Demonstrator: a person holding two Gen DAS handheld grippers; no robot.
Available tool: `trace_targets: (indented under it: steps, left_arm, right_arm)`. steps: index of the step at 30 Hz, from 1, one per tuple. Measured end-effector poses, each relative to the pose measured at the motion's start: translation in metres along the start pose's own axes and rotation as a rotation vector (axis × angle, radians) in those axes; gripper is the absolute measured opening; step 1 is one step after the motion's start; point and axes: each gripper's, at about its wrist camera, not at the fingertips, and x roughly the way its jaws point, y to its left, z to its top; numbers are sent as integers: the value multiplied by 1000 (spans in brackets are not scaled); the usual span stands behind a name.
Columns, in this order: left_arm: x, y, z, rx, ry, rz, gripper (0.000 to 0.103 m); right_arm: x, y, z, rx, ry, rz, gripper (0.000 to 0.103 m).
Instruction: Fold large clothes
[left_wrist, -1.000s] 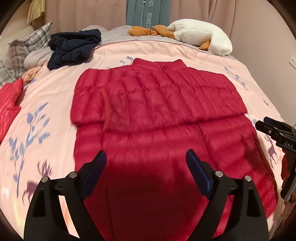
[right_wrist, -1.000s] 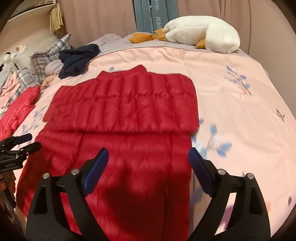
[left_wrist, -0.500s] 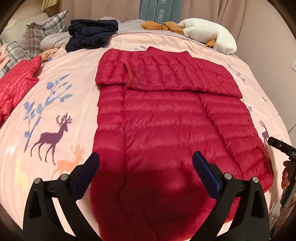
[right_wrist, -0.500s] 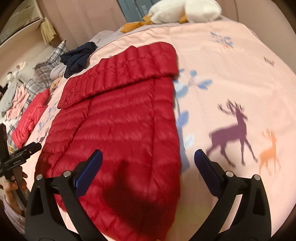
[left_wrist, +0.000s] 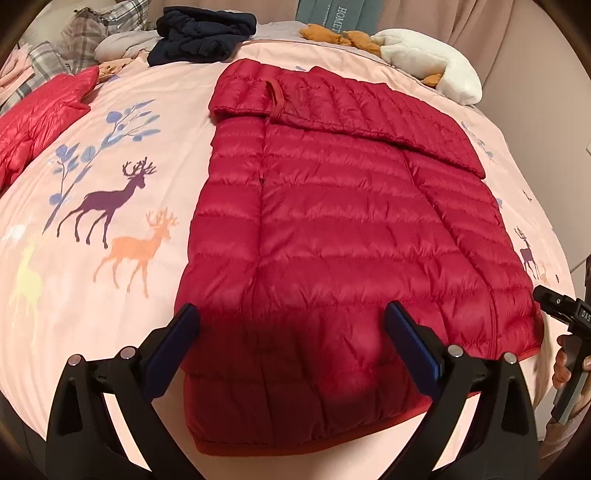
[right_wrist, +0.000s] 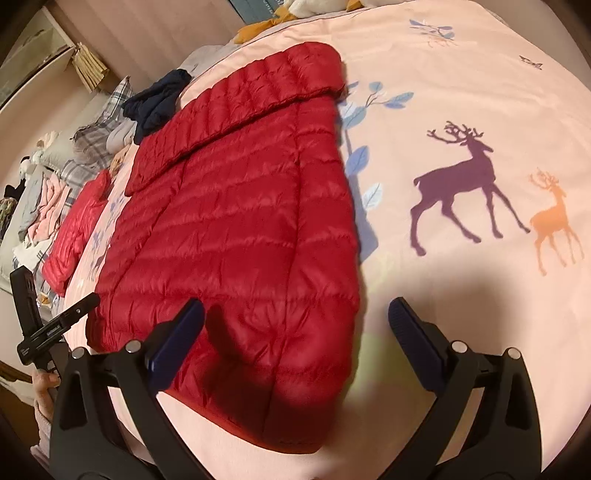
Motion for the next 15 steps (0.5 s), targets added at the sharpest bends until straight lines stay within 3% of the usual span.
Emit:
trace_targets:
  steps: [6, 11, 15]
  left_arm:
    - [-1, 3, -3, -18, -8, 13, 101]
    - [-3, 13, -4, -58, -4, -72, 101]
    - [-2, 34, 0, -142, -9, -181, 101]
  right_arm:
    - [0, 3, -2, -4, 10, 37, 101]
    - [3, 6, -3, -2, 26, 91, 101]
    - [7, 8, 0, 3, 26, 105, 101]
